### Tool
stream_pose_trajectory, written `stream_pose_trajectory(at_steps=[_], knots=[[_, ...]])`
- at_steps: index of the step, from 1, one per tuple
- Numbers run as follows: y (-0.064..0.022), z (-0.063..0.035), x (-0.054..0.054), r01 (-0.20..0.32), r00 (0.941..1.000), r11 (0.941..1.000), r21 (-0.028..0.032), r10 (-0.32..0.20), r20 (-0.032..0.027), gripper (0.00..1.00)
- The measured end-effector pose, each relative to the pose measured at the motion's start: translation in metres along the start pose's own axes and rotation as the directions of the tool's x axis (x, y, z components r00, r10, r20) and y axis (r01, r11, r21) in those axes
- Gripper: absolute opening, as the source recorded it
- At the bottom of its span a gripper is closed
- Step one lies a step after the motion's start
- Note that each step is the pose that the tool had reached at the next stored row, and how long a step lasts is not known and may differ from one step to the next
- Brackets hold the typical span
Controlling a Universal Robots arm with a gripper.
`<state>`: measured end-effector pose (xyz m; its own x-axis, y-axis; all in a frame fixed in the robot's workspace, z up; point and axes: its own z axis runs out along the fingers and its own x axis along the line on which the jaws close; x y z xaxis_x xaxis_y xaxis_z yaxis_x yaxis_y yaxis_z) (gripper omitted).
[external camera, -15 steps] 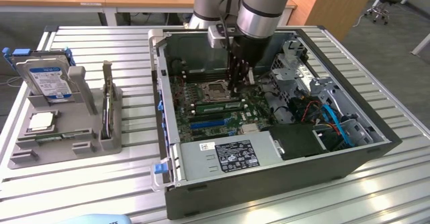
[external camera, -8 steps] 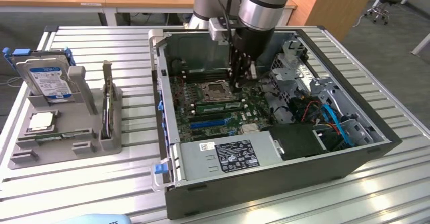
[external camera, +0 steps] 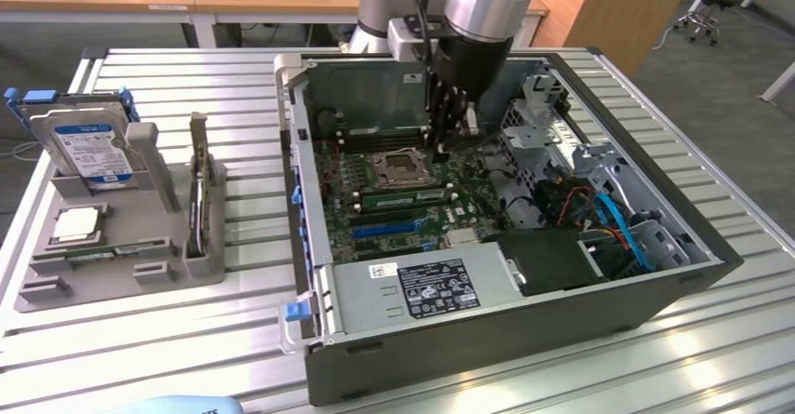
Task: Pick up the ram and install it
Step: 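Insert the ram into the slot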
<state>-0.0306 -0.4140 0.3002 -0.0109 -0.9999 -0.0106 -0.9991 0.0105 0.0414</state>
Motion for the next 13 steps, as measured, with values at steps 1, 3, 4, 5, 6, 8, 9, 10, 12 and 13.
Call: stream_pose_trajectory(at_steps=[1, 3, 4, 5, 6, 8, 9, 10, 12, 13], knots=[[0.0001, -0.0016, 0.0, 0.0, 1.0, 1.0, 0.0001, 0.0, 0.0001, 0.31], [0.0002, -0.0045, 0.0, 0.0, 1.0, 1.0, 0.0, 0.0, 0.0, 0.31], [0.0002, -0.0059, -0.0001, 0.0, 1.0, 1.0, 0.0, 0.0, 0.0, 0.31], [0.0003, -0.0073, -0.0001, 0.0, 1.0, 1.0, 0.0, 0.0, 0.0, 0.31], [0.0003, -0.0079, -0.0001, 0.0, 1.0, 1.0, 0.0, 0.0, 0.0, 0.31], [0.0003, -0.0078, -0.0001, 0.0, 1.0, 1.0, 0.0001, 0.0, 0.0002, 0.31], [0.0003, -0.0078, -0.0001, 0.0, 1.0, 1.0, 0.0001, 0.0, 0.0002, 0.31], [0.0003, -0.0073, -0.0001, 0.0, 1.0, 1.0, 0.0001, 0.0, 0.0003, 0.31], [0.0003, -0.0071, 0.0, 0.0, 1.0, 1.0, -0.0001, 0.0, -0.0003, 0.31], [0.0003, -0.0069, -0.0001, 0.0, 1.0, 1.0, 0.0, 0.0, -0.0001, 0.31]])
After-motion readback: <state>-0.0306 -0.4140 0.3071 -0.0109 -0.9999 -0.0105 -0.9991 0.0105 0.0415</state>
